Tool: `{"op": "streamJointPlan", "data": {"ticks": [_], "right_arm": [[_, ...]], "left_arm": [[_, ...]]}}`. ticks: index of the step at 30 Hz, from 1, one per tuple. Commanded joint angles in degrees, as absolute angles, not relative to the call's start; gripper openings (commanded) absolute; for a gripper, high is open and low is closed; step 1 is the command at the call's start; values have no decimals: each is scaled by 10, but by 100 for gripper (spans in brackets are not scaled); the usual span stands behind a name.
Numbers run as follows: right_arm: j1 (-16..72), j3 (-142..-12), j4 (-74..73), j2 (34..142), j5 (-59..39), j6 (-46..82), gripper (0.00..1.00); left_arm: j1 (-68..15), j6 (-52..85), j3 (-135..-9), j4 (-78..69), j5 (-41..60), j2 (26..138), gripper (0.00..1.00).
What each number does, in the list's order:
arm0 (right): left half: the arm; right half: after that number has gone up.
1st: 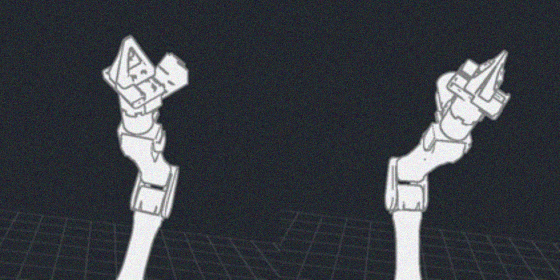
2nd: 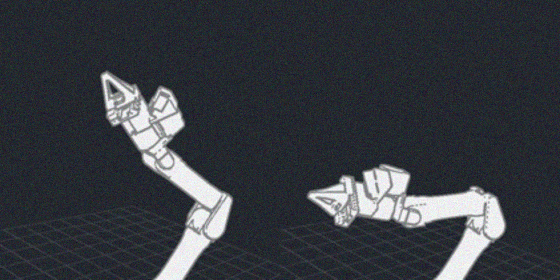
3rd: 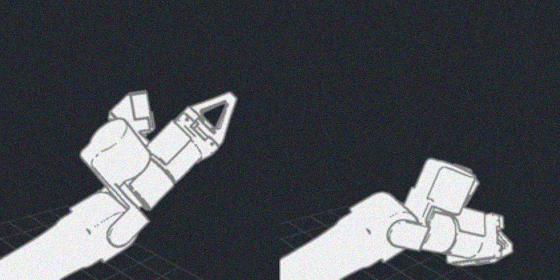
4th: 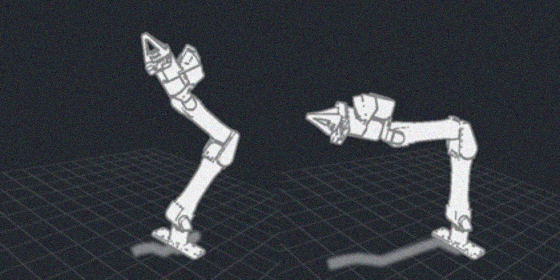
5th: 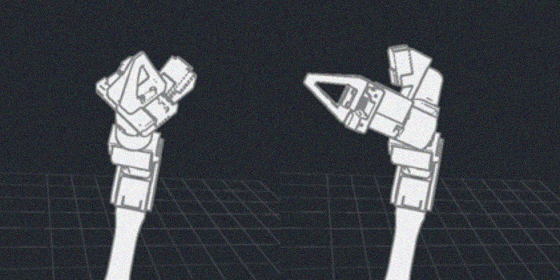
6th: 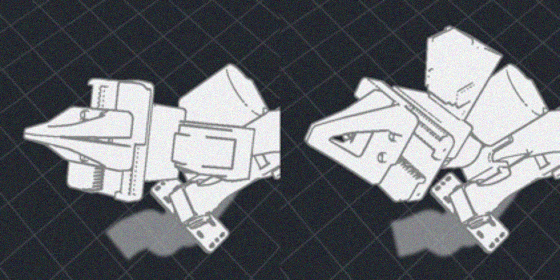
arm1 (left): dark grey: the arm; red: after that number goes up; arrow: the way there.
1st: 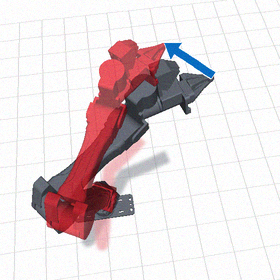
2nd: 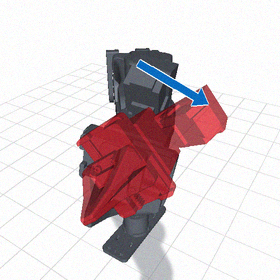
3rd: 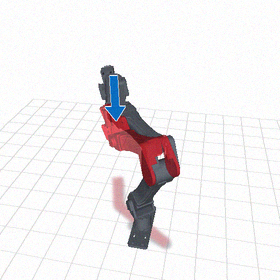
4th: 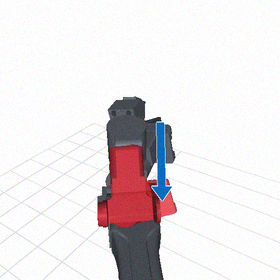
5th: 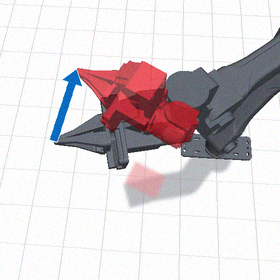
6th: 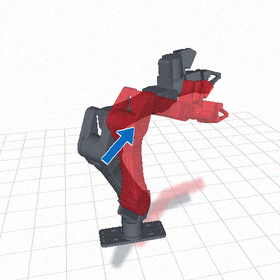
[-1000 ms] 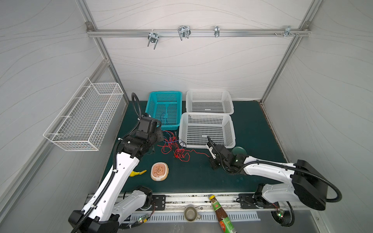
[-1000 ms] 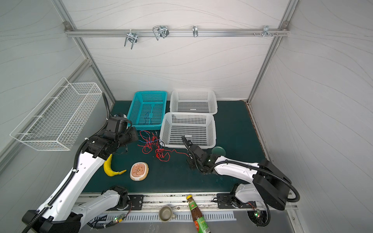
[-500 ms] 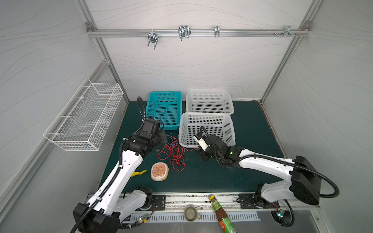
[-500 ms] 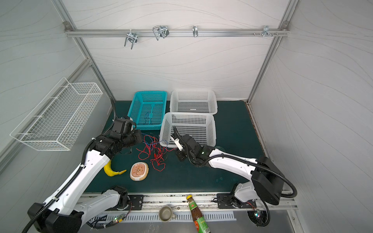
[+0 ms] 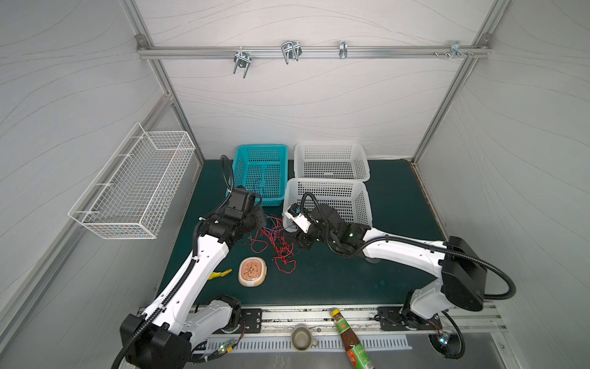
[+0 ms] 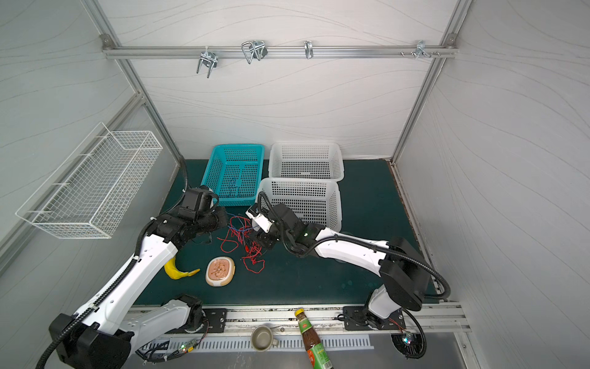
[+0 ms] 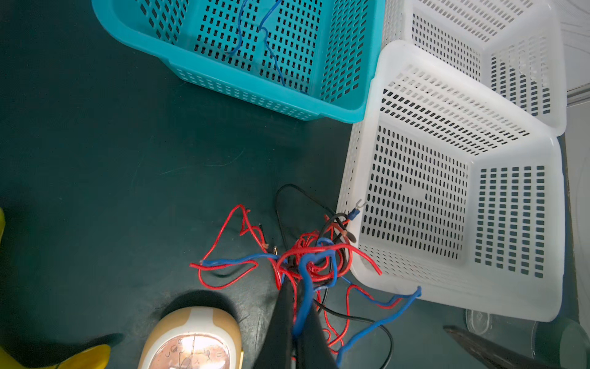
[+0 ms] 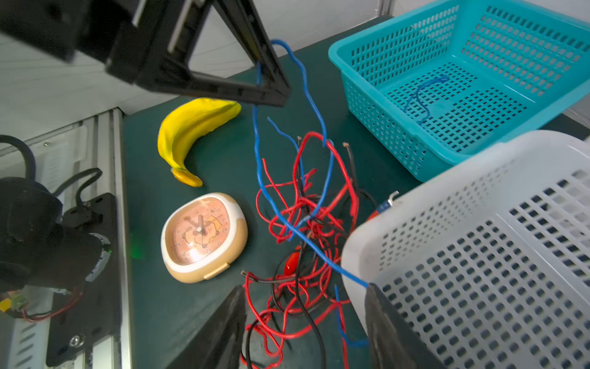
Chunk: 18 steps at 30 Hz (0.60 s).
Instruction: Untangle the cables
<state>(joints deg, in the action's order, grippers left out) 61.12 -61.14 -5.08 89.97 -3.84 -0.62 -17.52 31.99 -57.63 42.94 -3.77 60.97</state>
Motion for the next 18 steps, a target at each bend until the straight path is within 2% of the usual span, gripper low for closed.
{"op": "streamJointPlan", "data": {"ticks": [1,6,11,14,16,18], "right_arm": [[620,-640,-116,945,-79,-4,63],[623,-673,-157,998,-96,13,65],[623,-698,-165,1031,-97,16,63],[623,-703,-168,1037,-98,14,49],[623,-703,-171,1038,-98,13,30],[623,-703,-173,1038,-97,10,16]], "left_arm": [[-172,333,-578,402,-25,609,0],[-172,336,-576,402,-17,609,0],[-172,341,-573,393,-1,607,0],[-172,344,-569,388,1,605,0],[-172,346,-568,386,2,605,0],[-172,348,-567,385,2,606,0]]}}
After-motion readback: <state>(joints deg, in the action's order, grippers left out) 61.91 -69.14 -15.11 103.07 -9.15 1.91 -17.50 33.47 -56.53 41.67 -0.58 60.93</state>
